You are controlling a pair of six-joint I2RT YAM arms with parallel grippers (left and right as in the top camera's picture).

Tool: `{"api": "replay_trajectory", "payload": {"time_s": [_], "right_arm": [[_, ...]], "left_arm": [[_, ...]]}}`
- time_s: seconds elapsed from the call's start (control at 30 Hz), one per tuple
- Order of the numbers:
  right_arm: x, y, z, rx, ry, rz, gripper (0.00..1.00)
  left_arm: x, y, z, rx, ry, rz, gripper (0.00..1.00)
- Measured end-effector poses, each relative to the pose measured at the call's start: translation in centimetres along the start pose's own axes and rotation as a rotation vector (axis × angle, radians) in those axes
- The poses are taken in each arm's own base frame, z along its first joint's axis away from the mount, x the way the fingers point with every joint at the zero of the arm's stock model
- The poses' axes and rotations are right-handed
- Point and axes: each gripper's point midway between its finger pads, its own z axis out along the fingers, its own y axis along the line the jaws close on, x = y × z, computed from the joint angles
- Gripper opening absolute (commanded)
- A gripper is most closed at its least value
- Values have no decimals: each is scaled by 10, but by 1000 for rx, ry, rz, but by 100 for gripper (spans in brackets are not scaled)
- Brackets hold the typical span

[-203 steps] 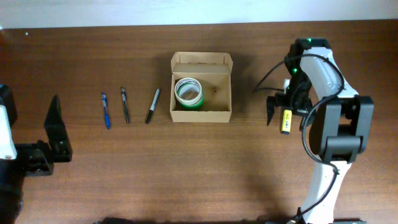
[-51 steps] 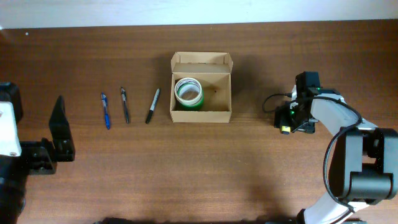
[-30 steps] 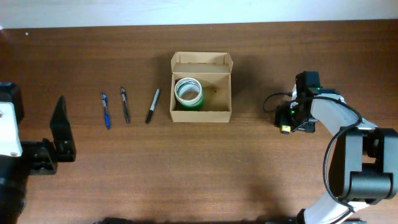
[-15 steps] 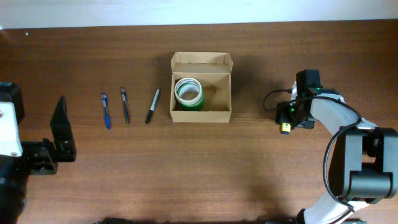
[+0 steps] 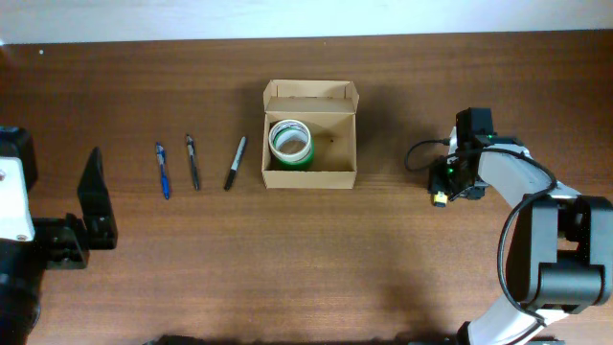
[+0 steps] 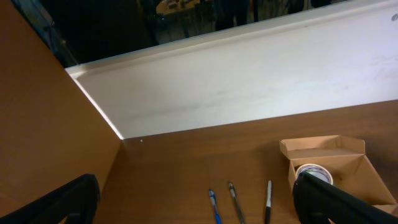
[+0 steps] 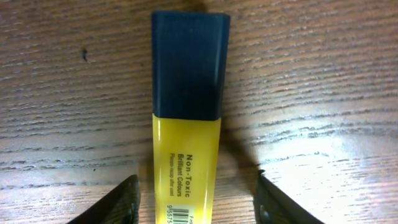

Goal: Pack container
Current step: 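Close the right gripper on the yellow highlighter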

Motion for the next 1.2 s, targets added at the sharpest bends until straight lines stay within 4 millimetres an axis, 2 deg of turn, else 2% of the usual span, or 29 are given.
{"api": "replay_trajectory", "payload": {"time_s": [0.27, 0.87, 1.1, 1.2], "right_arm": [[2, -1, 0, 3, 7, -2, 48], [5, -1, 0, 5, 20, -3, 20], [4, -1, -1, 4, 19, -3, 4], [5, -1, -1, 4, 21, -2, 4]], "left_arm": [[0, 0, 0, 0, 0, 0, 99], [0, -1, 0, 7, -1, 0, 99], [0, -1, 0, 7, -1, 0, 99], [0, -1, 0, 7, -1, 0, 99]]}}
